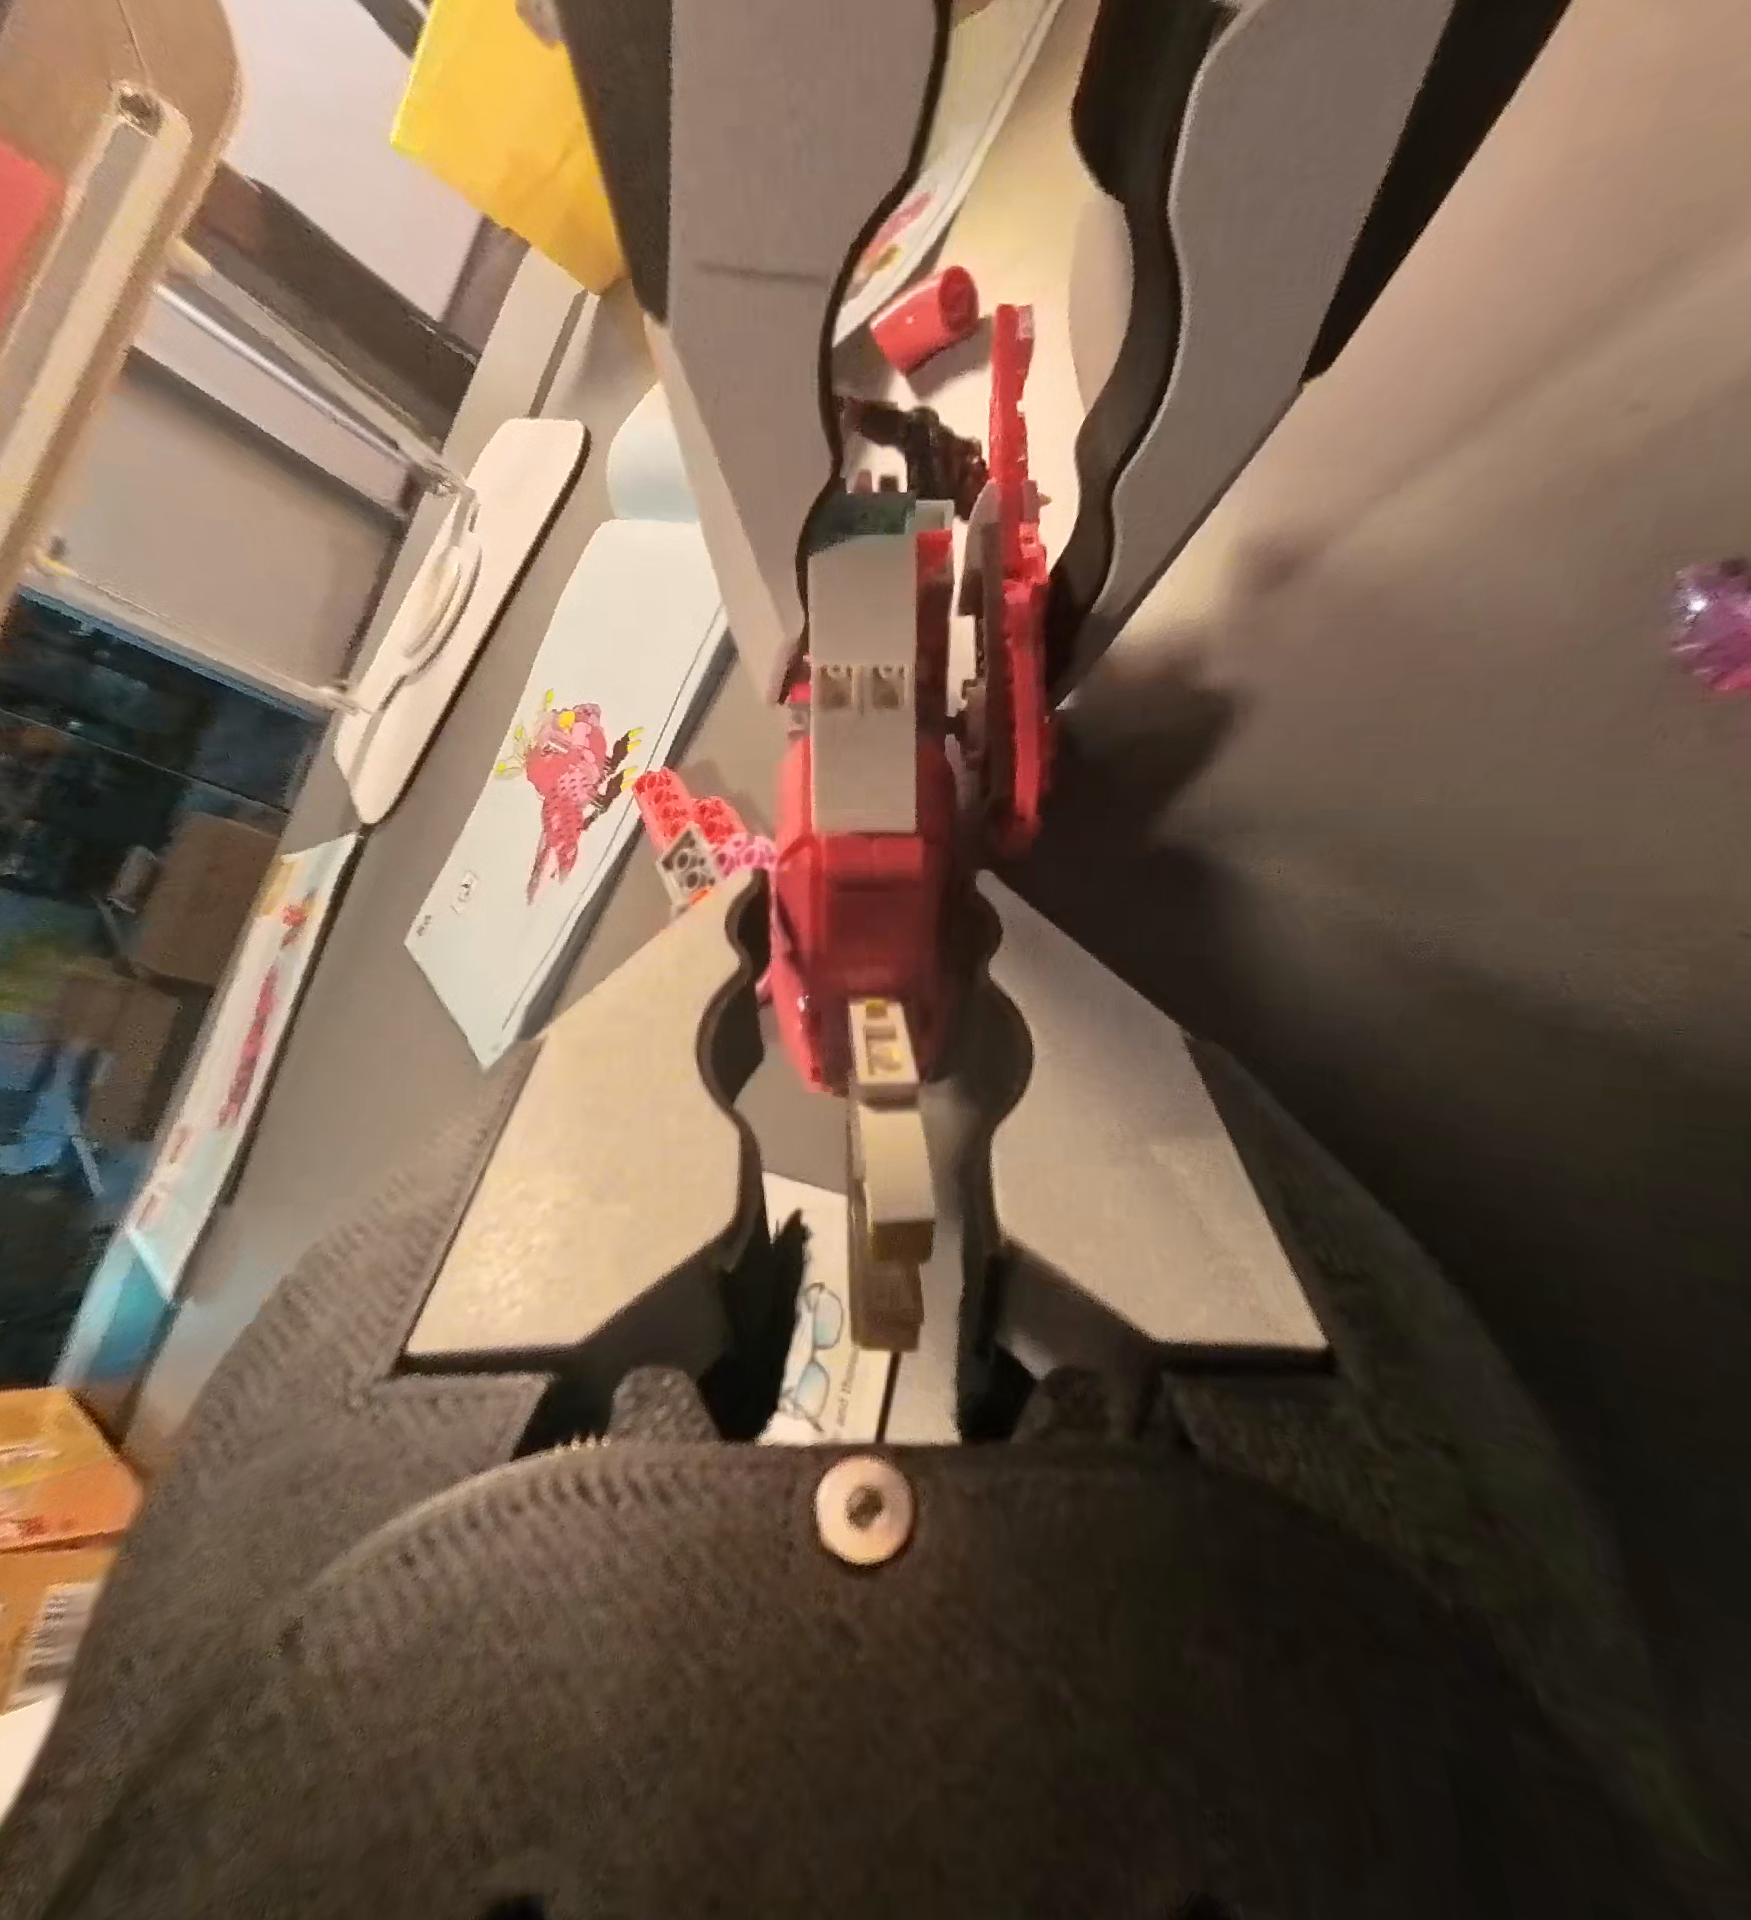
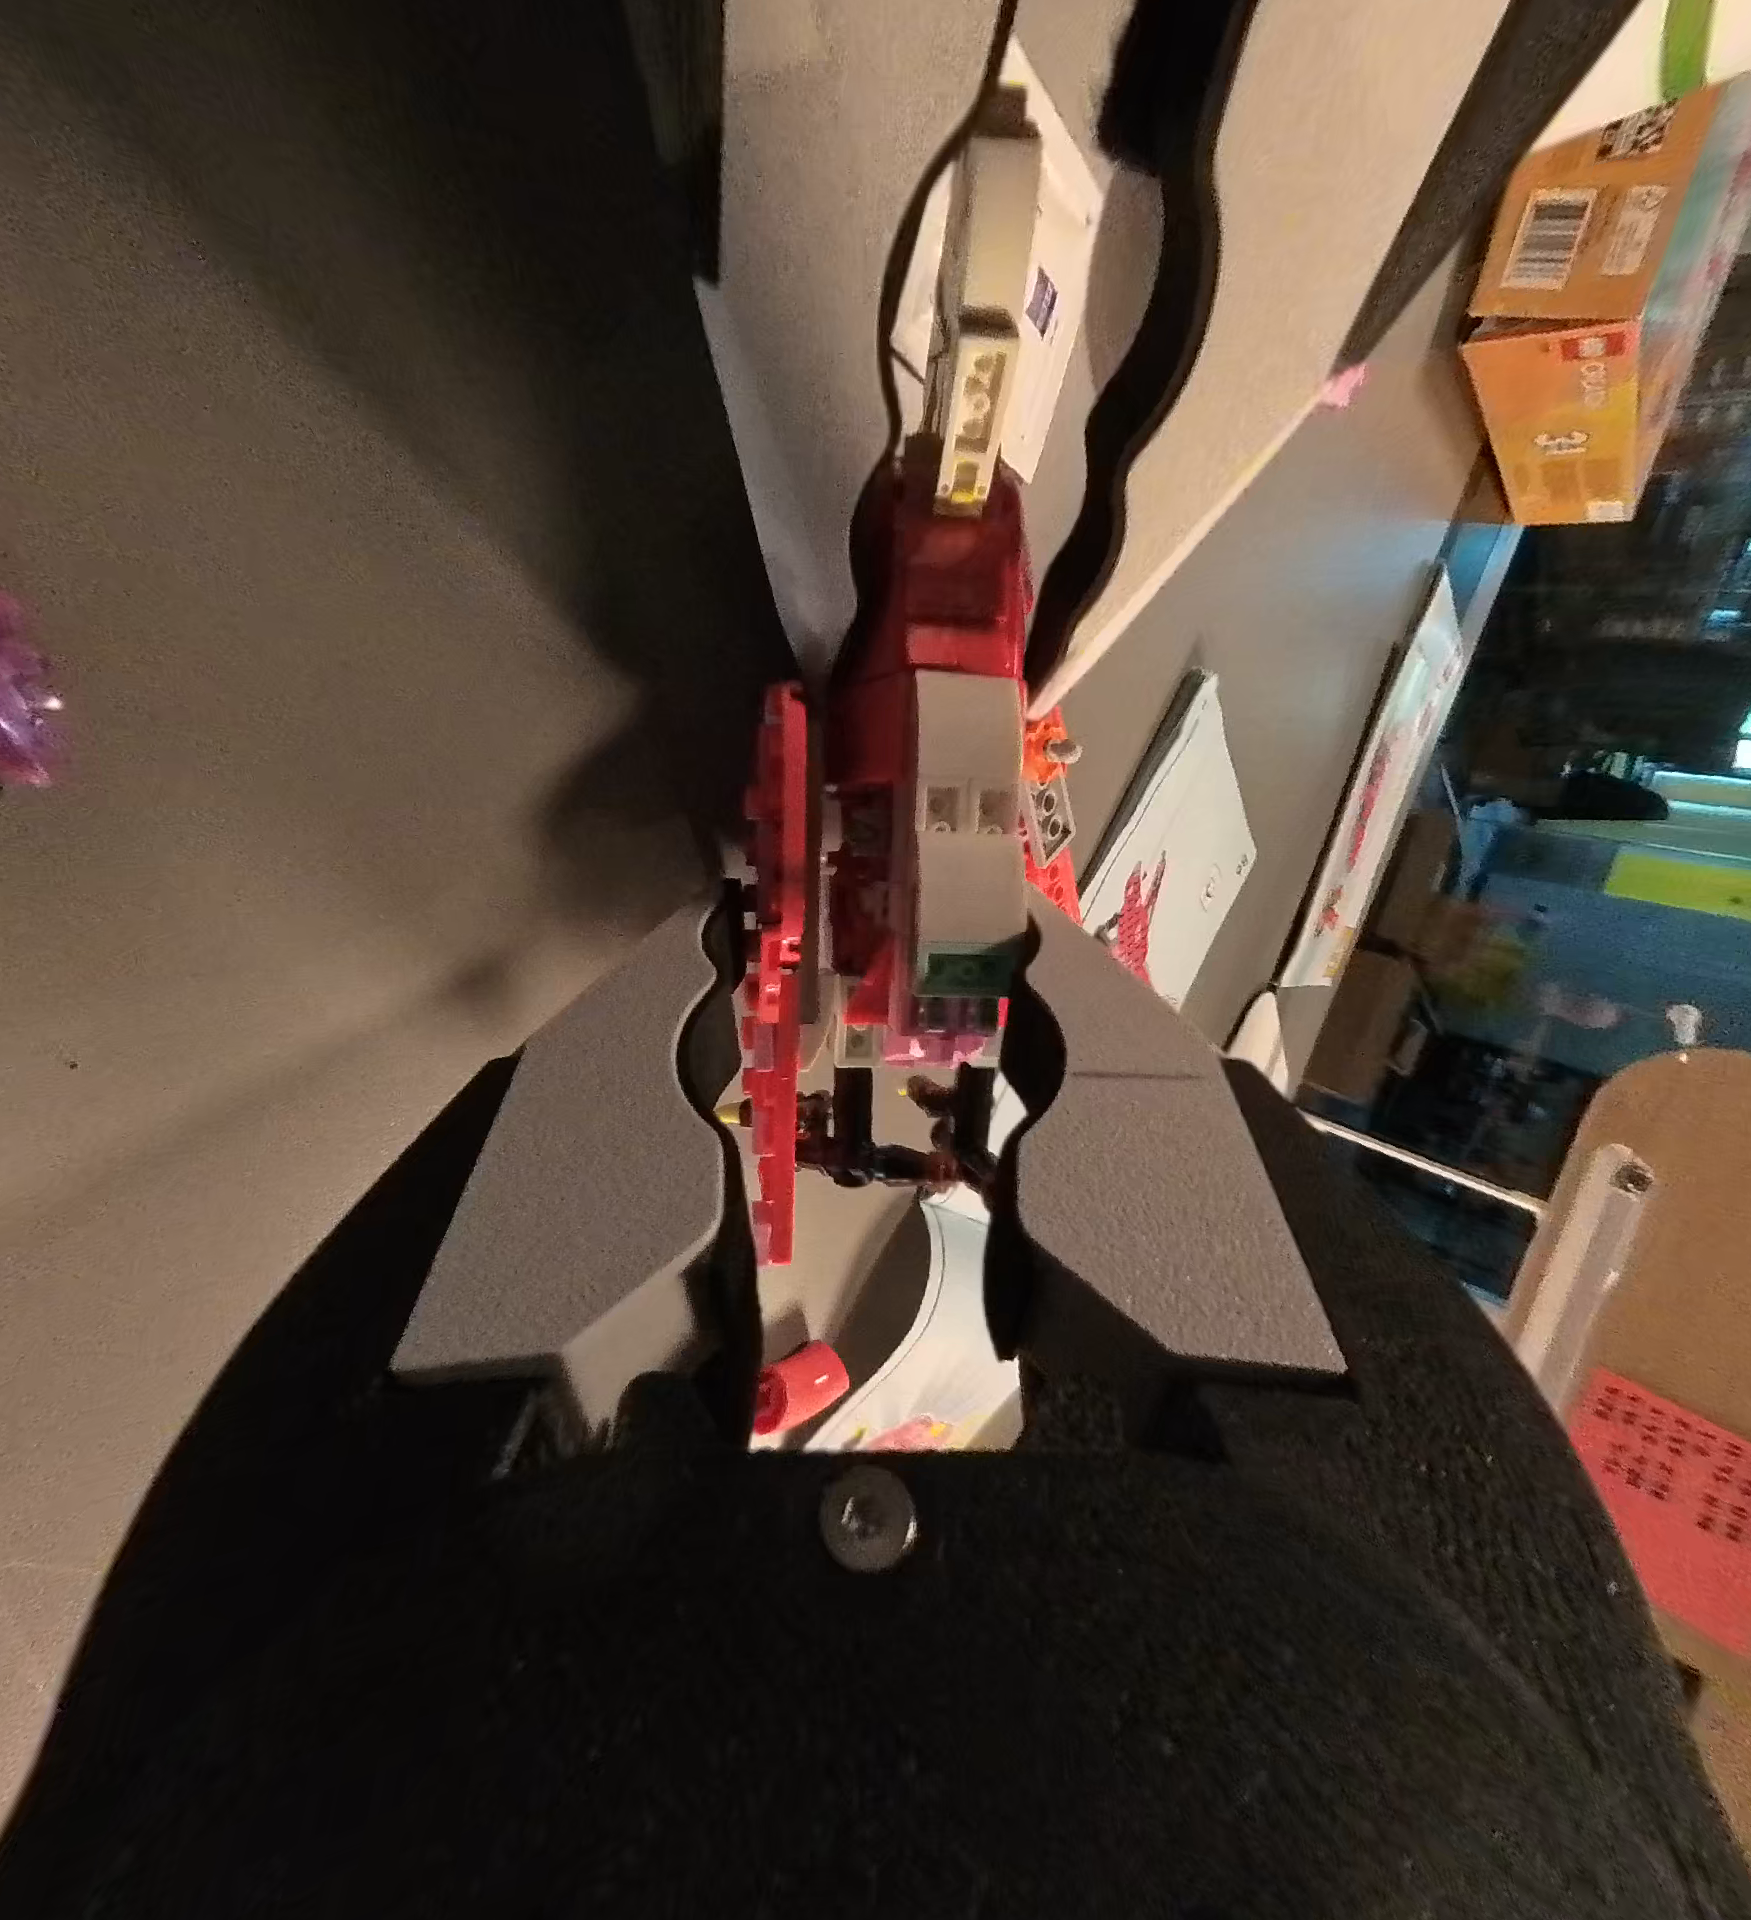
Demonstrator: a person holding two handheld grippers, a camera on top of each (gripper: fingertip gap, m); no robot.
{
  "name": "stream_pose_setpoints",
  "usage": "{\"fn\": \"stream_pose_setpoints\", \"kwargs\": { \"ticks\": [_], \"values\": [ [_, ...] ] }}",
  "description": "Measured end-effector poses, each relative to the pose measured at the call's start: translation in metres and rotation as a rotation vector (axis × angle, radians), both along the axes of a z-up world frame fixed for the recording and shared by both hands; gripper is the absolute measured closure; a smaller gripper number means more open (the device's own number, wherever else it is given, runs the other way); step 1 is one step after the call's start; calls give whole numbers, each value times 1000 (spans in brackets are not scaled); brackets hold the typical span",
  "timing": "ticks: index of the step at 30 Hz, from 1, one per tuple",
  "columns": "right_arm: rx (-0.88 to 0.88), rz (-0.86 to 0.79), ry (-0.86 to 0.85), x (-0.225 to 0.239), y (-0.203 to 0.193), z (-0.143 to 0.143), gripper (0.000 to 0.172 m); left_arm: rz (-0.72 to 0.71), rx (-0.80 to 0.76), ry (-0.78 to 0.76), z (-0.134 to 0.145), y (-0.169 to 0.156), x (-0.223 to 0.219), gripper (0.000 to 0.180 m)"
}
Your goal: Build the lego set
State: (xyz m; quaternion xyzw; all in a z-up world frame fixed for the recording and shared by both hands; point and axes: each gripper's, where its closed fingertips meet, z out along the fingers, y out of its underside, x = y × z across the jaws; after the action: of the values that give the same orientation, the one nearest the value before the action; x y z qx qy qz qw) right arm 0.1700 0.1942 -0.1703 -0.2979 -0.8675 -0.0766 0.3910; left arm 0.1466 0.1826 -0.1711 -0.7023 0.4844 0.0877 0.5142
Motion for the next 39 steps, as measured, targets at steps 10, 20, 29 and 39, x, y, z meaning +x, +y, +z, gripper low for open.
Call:
{"fn": "stream_pose_setpoints", "kwargs": {
  "ticks": [10, 20, 29, 39],
  "values": [
    [78, 20, 42, -2, 0, 3, 125, 27, 133, 187, 1, 6, -3, 146],
    [-54, -63, 137, -1, -2, 16, 107, 101, 103, 163, 1, 12, -15, 146],
    [-196, -208, 246, 11, 5, 43, 126, 107, 136, 202, 2, 13, -16, 147],
    [25, -111, 143, 1, 2, 35, 150, 84, 180, 198, 10, 11, -8, 147]
  ]
}}
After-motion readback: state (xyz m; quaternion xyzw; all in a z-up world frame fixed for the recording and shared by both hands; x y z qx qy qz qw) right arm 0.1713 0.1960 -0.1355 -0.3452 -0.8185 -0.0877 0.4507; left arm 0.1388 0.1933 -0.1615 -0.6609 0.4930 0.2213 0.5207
